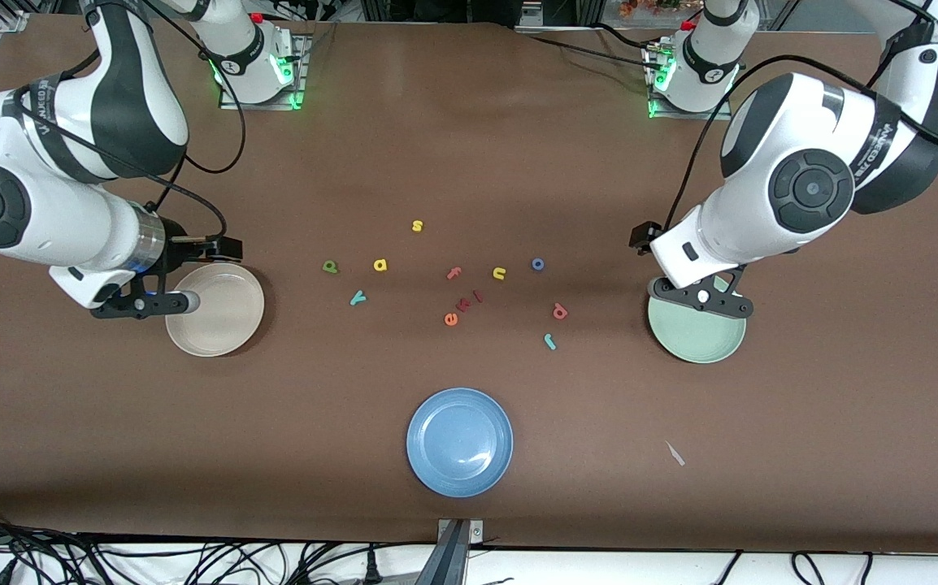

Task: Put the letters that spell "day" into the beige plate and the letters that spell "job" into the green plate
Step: 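Move both grippers out toward the scattered foam letters, then grasp the pink p with the left gripper while the right gripper descends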

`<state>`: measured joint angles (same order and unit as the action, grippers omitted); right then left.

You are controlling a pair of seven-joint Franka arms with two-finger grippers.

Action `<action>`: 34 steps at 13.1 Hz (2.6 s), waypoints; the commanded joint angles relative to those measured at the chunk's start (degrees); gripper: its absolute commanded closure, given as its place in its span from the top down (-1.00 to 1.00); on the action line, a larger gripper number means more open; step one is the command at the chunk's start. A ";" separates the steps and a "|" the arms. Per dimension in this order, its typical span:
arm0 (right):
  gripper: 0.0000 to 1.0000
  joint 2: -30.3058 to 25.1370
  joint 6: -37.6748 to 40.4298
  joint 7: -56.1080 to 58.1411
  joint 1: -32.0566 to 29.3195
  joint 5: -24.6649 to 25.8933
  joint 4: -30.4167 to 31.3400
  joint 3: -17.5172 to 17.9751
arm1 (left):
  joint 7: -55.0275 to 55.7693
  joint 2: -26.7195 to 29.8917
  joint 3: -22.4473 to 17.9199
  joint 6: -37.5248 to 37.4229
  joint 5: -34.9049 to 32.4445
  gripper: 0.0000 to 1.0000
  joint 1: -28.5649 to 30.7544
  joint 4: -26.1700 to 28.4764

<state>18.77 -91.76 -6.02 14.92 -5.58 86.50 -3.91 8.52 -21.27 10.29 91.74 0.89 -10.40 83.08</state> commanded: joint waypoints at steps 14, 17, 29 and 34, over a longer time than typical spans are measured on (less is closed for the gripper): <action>1.00 -5.58 -13.36 -9.62 2.48 -0.13 14.40 9.62 | 19.42 -4.39 -0.18 4.67 4.12 1.00 -3.14 3.21; 1.00 -5.58 -19.48 -10.50 2.48 0.83 18.43 11.64 | 22.50 -6.32 -0.18 12.39 4.12 1.00 -2.96 4.89; 1.00 0.39 -39.79 -18.42 7.40 9.53 27.04 13.84 | 26.81 -18.81 -0.36 38.60 3.07 1.00 -5.07 8.14; 1.00 5.31 -48.50 -18.42 8.72 9.62 28.90 13.84 | 33.58 -21.53 -0.71 42.82 2.98 1.00 -10.25 10.26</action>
<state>23.05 -137.53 -23.17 22.97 2.79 114.78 9.78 40.42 -41.89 10.44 133.03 4.06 -19.05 93.11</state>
